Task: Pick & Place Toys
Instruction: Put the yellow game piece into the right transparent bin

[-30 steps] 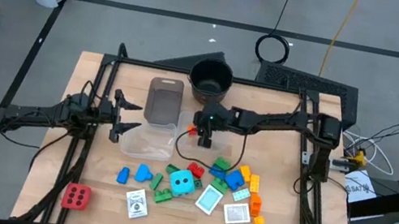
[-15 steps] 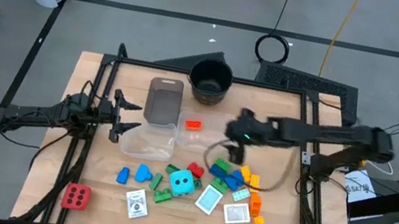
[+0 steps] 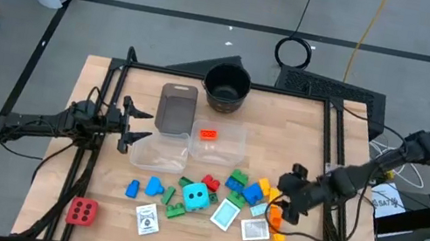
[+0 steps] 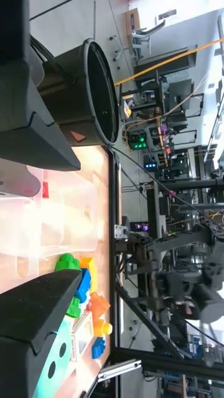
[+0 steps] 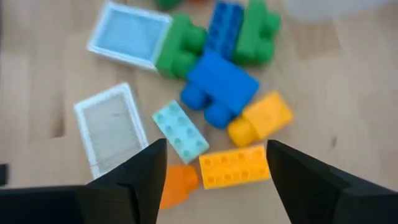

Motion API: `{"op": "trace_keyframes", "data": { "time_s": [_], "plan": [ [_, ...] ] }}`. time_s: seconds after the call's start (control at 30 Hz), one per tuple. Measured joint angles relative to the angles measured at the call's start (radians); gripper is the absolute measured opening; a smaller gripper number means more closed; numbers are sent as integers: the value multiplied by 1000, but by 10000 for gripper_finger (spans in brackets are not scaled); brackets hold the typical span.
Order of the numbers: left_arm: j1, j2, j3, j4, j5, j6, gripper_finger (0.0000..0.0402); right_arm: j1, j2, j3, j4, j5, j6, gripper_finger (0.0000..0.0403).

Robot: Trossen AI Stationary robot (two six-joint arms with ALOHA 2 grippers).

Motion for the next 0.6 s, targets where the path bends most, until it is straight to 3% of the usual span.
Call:
{"op": "trace_keyframes", "data": {
  "time_s": [0.13,0.33,0.6],
  "plan": [
    [0,0,0,0,0,0,273,18,10,-103,48,49,103,233],
    [0,0,0,0,0,0,274,-18,56,-187,124,43,71,231],
    [0,0,0,0,0,0,274,-94,104,-207,72,46,45,231]
  ]
}}
